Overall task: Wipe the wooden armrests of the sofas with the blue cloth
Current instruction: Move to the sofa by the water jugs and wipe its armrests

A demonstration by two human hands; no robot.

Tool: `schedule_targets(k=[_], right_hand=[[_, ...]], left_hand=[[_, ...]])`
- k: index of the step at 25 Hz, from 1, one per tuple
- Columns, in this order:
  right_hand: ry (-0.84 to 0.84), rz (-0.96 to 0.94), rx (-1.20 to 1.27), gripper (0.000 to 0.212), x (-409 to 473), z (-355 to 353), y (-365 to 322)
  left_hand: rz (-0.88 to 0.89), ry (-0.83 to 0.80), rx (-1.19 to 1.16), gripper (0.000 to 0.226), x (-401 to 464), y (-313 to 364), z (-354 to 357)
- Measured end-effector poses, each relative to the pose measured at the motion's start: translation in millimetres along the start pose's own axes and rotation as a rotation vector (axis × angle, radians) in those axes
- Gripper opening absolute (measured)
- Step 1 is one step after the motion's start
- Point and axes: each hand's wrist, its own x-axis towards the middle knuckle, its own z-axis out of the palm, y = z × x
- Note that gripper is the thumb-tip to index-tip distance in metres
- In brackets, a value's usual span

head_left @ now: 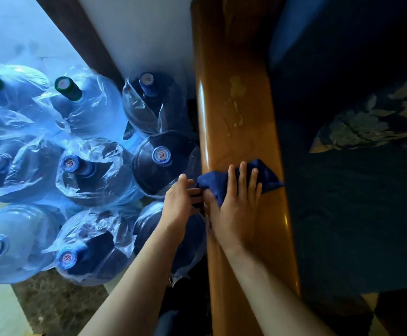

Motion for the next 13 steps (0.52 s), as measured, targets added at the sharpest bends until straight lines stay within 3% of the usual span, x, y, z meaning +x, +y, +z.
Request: schedule_targets(k=[2,5,11,13], right_hand=[[-0.031,-0.048,0.08,0.079,-13.9,-11.0,20.0],[-0.073,0.041,0.078,0.078,5.0,-27.4,43.5],[-0.034,0.173,0.452,0.071,162.7,-37.4,20.7],[-0.041,0.199,0.416,0.069,215.2,-36.2,7.6]], left_hand=[[0.019,0.03,-0.006,0.05,-0.4,7.7,8.9],[0.049,0.044,-0.023,0.046,1.8,19.1,19.0],[0.115,0.095,-0.032,0.046,28.1,48.0,32.6],[0.133,0.088,0.017,0.048,38.0,56.7,39.7]])
